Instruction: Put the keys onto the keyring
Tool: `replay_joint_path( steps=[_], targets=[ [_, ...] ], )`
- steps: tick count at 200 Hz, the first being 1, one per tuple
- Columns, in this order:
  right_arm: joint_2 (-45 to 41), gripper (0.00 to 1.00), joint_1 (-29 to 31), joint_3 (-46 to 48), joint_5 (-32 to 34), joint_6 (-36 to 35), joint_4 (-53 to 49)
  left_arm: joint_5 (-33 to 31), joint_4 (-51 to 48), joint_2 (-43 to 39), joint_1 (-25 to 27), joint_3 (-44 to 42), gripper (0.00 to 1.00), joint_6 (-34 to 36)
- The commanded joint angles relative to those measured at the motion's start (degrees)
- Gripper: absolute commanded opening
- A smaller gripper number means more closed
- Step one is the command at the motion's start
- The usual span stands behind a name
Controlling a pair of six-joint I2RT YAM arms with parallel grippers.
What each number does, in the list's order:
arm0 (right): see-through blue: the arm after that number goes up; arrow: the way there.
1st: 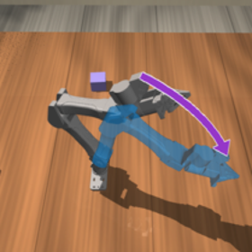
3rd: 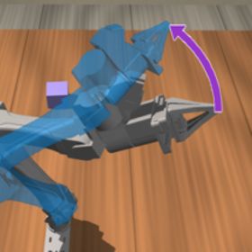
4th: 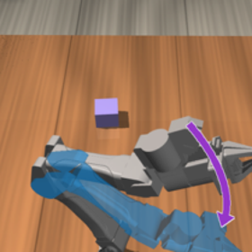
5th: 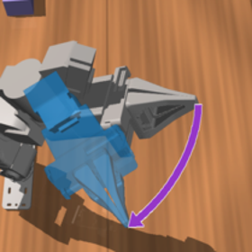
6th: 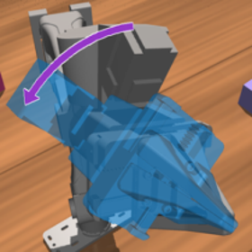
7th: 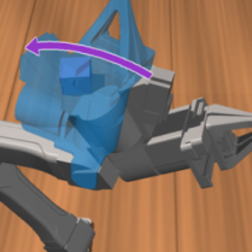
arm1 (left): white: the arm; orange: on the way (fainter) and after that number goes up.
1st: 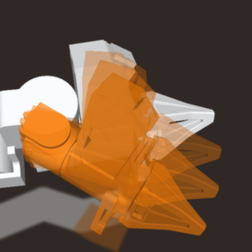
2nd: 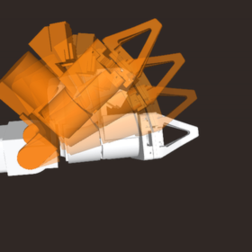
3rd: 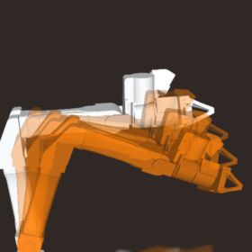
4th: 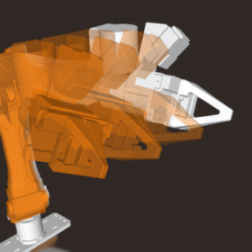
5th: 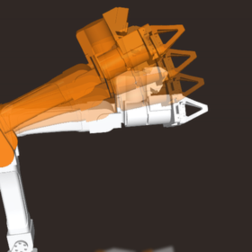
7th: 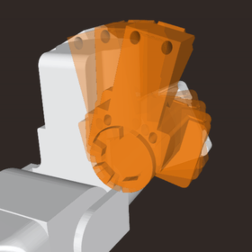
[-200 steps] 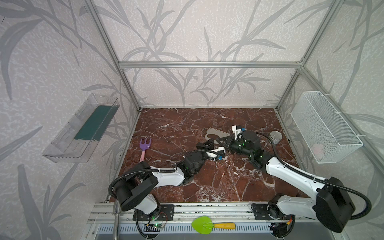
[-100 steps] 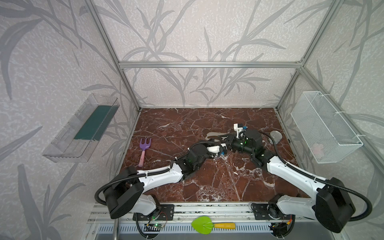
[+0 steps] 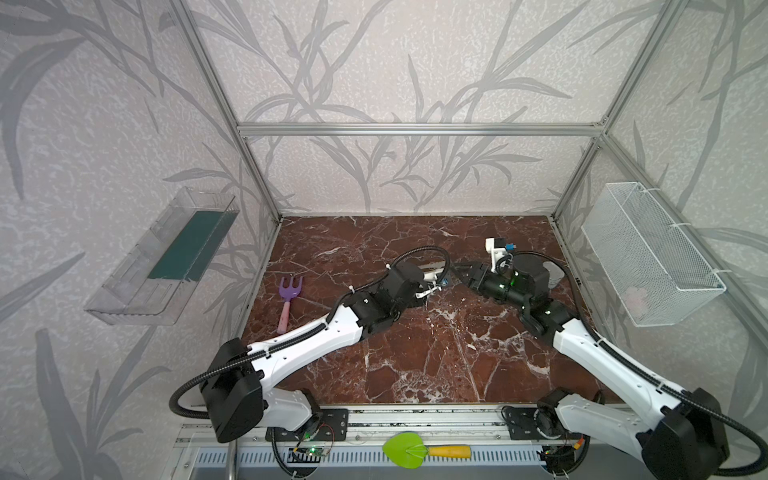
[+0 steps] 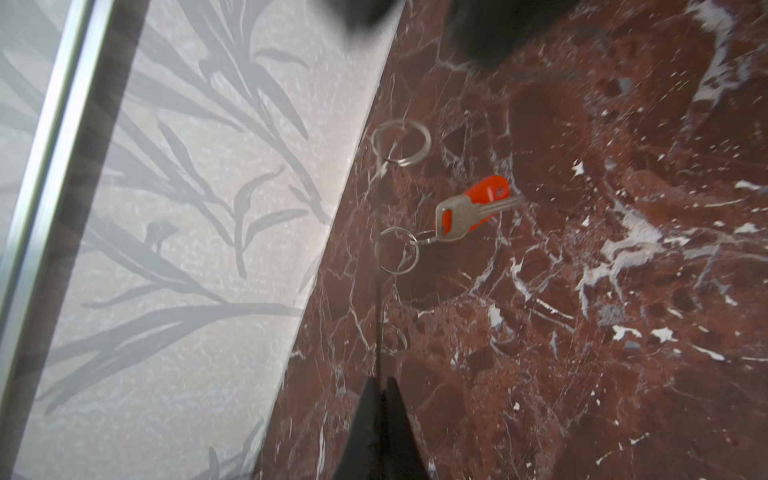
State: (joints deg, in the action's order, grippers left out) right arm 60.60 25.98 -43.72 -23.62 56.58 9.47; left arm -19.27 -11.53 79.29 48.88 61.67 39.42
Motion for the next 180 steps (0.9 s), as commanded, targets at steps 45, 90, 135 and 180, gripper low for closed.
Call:
replay_joint_path(
  steps=[45,90,135,180],
  targets=[
    [-5.4,0.47,-6.36,0.98,-5.07,-4.65,-5.59,8.04,-23.69,5.76,-4.4,14.2,0.0,-14.03],
    [-5.16,0.47,-6.72,1.27,-5.13,-8.29,-7.3,15.76,-30.69,12.72,-8.94,24.65,0.0,-25.3],
    [-4.18,0.47,-6.82,1.88,-5.48,-11.79,-8.53,25.09,-36.33,24.99,-12.36,36.69,0.0,-32.9],
    [-4.41,0.48,-7.33,2.01,-5.1,-15.21,-10.26,30.48,-44.08,37.98,-12.99,52.18,0.0,-37.21]
  ],
)
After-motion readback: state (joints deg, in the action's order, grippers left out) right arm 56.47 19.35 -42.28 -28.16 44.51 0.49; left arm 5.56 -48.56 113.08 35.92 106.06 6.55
